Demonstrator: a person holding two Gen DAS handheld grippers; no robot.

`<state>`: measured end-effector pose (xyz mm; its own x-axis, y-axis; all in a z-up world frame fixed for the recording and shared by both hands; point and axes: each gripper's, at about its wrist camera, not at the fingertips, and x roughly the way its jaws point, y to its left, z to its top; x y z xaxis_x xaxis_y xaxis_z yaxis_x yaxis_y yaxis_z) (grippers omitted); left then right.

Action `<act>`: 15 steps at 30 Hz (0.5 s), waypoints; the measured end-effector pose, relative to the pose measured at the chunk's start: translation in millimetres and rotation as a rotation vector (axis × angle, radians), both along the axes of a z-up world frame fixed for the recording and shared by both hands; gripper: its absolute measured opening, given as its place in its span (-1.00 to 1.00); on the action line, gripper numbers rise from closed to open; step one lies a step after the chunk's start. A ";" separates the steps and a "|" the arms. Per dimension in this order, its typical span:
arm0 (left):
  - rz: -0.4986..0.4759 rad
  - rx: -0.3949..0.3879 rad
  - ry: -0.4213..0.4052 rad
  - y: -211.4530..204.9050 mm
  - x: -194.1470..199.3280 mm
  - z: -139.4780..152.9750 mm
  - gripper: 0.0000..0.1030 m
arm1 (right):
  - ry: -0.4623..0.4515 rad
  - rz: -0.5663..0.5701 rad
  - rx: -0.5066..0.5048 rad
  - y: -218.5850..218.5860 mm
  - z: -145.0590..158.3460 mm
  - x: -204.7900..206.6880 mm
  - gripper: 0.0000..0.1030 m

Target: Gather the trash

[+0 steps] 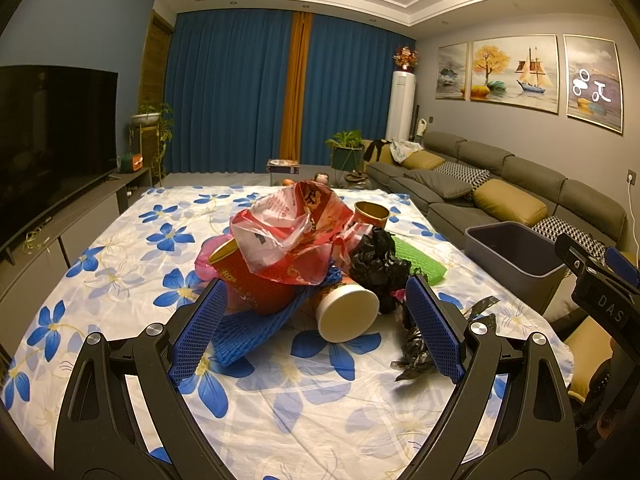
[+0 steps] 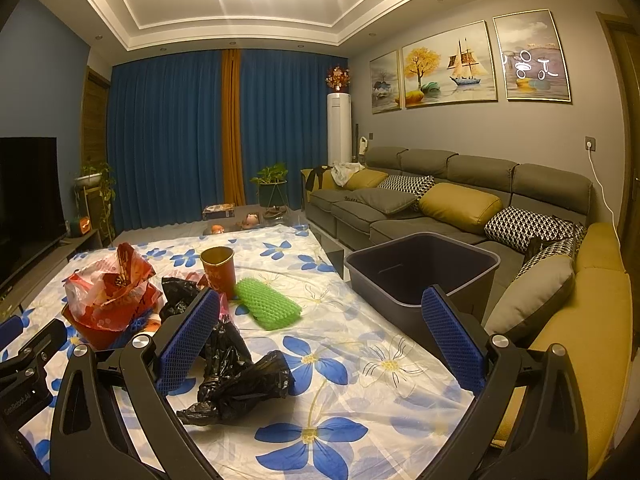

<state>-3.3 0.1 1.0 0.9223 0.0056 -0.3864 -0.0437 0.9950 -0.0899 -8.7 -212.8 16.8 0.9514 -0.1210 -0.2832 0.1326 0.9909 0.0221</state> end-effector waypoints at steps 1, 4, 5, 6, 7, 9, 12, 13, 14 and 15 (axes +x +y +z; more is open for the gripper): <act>0.000 0.000 0.000 -0.1 0.0 -0.1 0.73 | 0.000 0.000 0.000 -0.1 0.1 0.1 0.90; 0.001 0.002 -0.001 -0.2 0.2 0.2 0.73 | -0.001 0.001 0.000 -0.1 0.1 0.1 0.90; 0.001 0.002 -0.001 -0.2 0.4 0.4 0.73 | 0.000 0.000 0.000 -0.1 -0.1 0.0 0.90; 0.001 0.001 -0.001 -0.1 0.2 0.3 0.73 | 0.000 0.001 0.001 -0.3 0.0 0.0 0.90; 0.000 0.001 -0.001 -0.1 0.3 0.3 0.73 | -0.001 0.001 0.001 -0.2 -0.1 -0.1 0.90; 0.001 0.000 0.000 -0.1 0.2 0.3 0.73 | -0.001 0.001 0.000 -0.3 0.3 0.4 0.90; 0.001 0.002 -0.001 -0.1 0.2 0.2 0.73 | 0.000 0.001 0.003 -0.6 0.6 0.7 0.90; 0.001 0.001 -0.002 -0.1 0.2 0.2 0.73 | 0.000 0.001 0.002 -0.5 0.5 0.5 0.90; 0.001 0.001 -0.002 -0.1 0.3 0.3 0.73 | -0.001 0.001 0.001 -0.4 0.2 0.3 0.90; 0.001 0.001 -0.001 -0.1 0.3 0.3 0.73 | -0.001 0.000 0.001 -0.4 0.7 0.3 0.90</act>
<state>-3.0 0.0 1.2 0.9227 0.0069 -0.3855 -0.0444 0.9951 -0.0885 -8.4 -213.3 17.5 0.9517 -0.1206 -0.2822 0.1324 0.9909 0.0230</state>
